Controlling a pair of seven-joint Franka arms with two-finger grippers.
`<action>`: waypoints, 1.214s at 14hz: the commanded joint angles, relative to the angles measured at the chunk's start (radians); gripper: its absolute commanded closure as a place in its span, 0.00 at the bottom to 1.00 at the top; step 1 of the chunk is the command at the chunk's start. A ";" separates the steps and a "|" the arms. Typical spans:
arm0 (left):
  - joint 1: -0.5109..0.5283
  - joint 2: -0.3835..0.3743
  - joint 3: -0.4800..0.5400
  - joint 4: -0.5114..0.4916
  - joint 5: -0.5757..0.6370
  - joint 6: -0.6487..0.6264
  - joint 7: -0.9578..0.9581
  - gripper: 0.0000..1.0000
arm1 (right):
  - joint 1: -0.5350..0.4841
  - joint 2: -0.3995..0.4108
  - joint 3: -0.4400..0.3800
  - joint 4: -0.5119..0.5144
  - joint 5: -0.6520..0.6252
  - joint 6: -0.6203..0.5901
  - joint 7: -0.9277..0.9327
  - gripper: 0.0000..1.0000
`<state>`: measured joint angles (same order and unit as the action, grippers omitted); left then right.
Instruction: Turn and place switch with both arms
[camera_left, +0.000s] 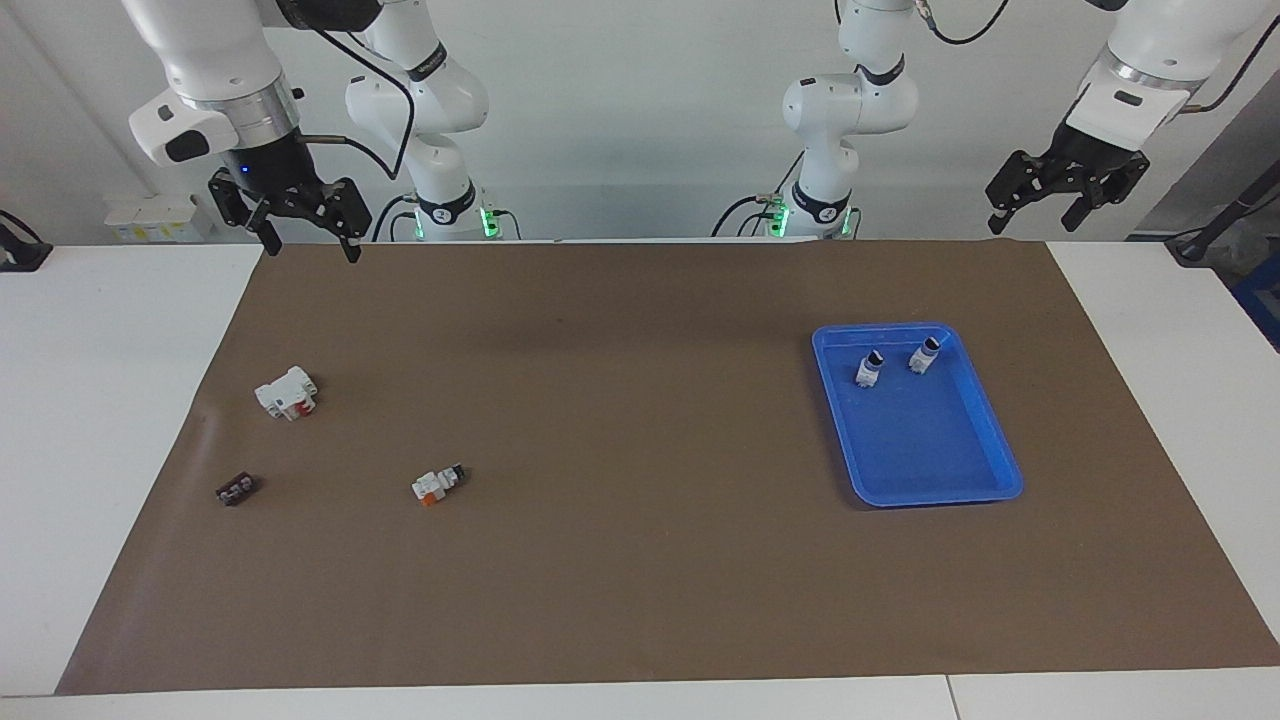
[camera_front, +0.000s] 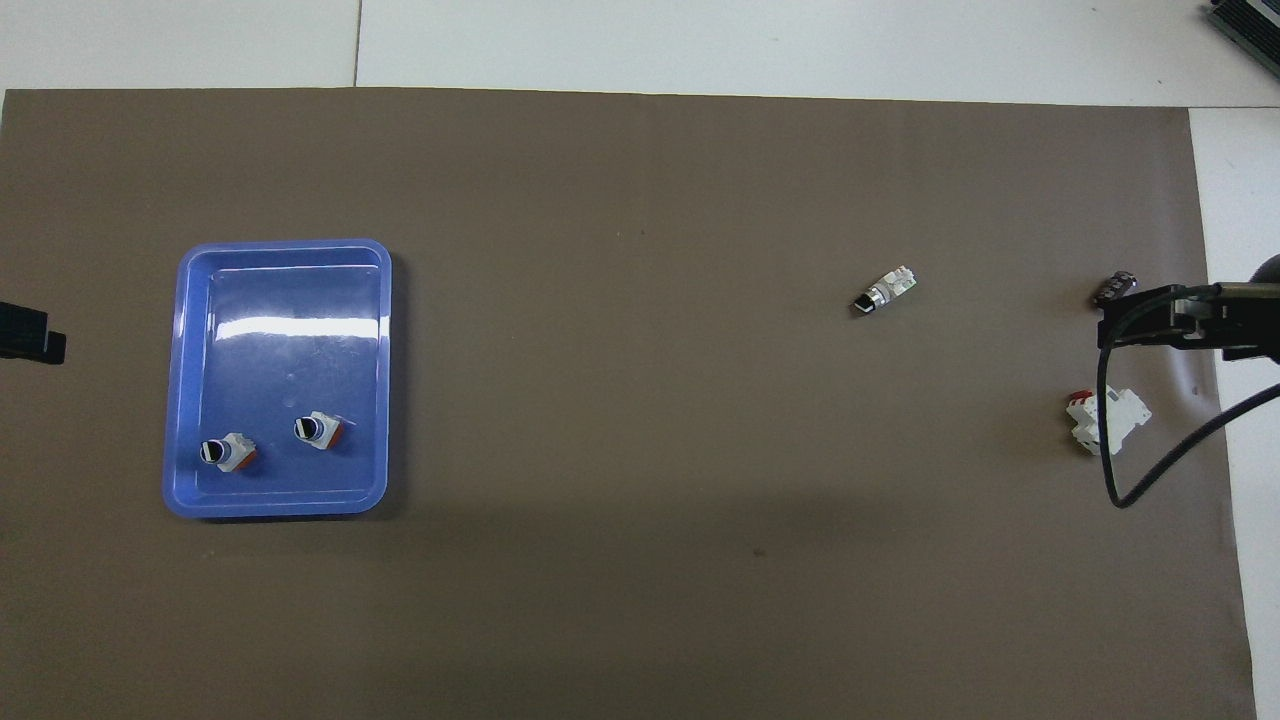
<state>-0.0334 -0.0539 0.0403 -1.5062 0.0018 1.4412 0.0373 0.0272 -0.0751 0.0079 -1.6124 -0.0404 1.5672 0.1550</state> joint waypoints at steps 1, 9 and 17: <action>0.000 -0.026 -0.002 -0.026 0.020 -0.004 -0.001 0.00 | -0.009 -0.012 0.003 -0.012 0.019 -0.006 -0.008 0.00; 0.000 -0.026 -0.002 -0.026 0.020 -0.002 -0.001 0.00 | -0.004 -0.028 0.003 -0.006 0.019 -0.009 0.011 0.00; 0.000 -0.026 -0.002 -0.026 0.020 -0.002 -0.001 0.00 | -0.016 -0.034 0.000 -0.089 0.017 0.146 0.073 0.00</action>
<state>-0.0334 -0.0540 0.0403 -1.5062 0.0018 1.4412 0.0373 0.0284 -0.0928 0.0065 -1.6343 -0.0395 1.6285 0.1780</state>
